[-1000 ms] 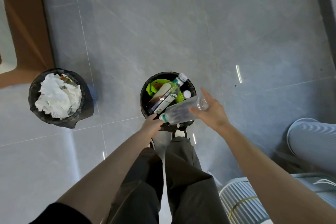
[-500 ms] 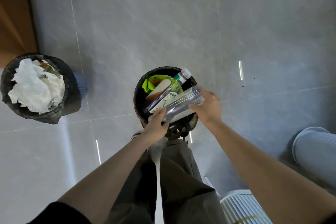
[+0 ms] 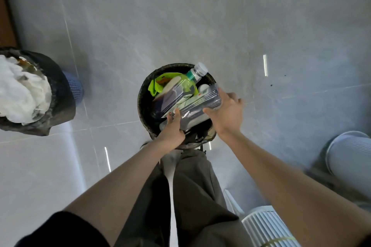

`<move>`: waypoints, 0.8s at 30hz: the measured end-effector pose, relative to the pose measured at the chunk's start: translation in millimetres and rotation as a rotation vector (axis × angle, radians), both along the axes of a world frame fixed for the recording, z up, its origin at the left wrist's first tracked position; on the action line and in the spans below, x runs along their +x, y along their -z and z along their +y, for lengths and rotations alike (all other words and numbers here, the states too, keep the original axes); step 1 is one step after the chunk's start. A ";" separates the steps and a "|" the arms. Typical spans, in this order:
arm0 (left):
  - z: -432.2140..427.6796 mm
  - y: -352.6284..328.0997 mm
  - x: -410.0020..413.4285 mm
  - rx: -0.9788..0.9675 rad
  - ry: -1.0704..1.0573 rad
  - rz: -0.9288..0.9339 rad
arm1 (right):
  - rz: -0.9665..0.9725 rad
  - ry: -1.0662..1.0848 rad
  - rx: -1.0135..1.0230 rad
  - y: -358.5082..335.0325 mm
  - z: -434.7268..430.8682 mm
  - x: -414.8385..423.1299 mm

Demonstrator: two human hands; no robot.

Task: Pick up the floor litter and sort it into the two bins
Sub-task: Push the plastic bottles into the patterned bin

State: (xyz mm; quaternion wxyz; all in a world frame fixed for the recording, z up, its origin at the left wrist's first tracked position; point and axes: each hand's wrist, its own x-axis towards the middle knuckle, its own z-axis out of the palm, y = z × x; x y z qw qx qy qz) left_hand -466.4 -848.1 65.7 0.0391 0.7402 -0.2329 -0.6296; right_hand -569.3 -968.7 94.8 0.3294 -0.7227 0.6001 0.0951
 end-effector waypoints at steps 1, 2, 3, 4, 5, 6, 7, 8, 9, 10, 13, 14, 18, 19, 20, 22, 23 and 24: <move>-1.4 1.1 1.7 0.012 0.004 0.006 | 0.003 -0.003 -0.003 0.8 0.8 0.9; -3.2 0.2 3.7 0.031 0.009 0.019 | 0.009 -0.007 -0.003 1.2 1.6 1.7; -4.8 -0.6 5.6 0.053 0.019 0.034 | 0.020 -0.009 -0.002 0.5 2.2 2.2; -6.8 -2.8 8.2 0.075 0.028 0.042 | 0.026 -0.006 0.000 -0.9 2.6 2.8; -8.4 -5.1 9.2 0.091 0.033 0.048 | 0.025 0.003 0.009 -3.1 3.0 2.6; -10.2 -8.1 9.8 0.102 0.034 0.049 | 0.015 0.021 0.029 -3.9 3.2 1.9; -10.8 -11.7 9.3 0.096 0.018 0.045 | 0.002 0.048 0.059 -5.9 3.5 0.9; -11.1 -19.0 9.1 0.080 -0.023 0.044 | -0.016 0.083 0.094 -10.2 3.9 -0.3; -10.8 -23.2 8.2 0.056 -0.082 0.046 | -0.031 0.120 0.129 -13.2 4.1 -1.8; -9.7 -29.5 8.9 0.039 -0.146 0.041 | -0.049 0.155 0.162 -18.6 4.5 -3.2; -4.5 -45.3 14.1 -0.010 -0.271 0.012 | -0.091 0.214 0.227 -32.6 8.7 -10.8; -2.2 -50.1 16.9 -0.019 -0.291 0.007 | -0.093 0.224 0.232 -36.1 10.5 -13.6; 8.5 -62.1 32.1 -0.084 -0.358 -0.084 | -0.072 0.354 0.226 -42.4 20.6 -22.2; 11.4 -64.0 37.0 -0.101 -0.391 -0.126 | -0.074 0.417 0.230 -42.2 24.7 -23.9; 13.4 -63.7 41.6 -0.107 -0.444 -0.161 | -0.074 0.475 0.240 -40.4 27.9 -25.9; 18.2 -61.4 51.5 -0.113 -0.546 -0.231 | -0.068 0.548 0.271 -34.8 36.4 -28.8; 19.4 -59.4 56.2 -0.113 -0.573 -0.262 | -0.066 0.570 0.286 -31.4 40.0 -30.2; 21.6 -55.0 60.7 -0.112 -0.580 -0.287 | -0.069 0.593 0.304 -26.5 44.5 -31.2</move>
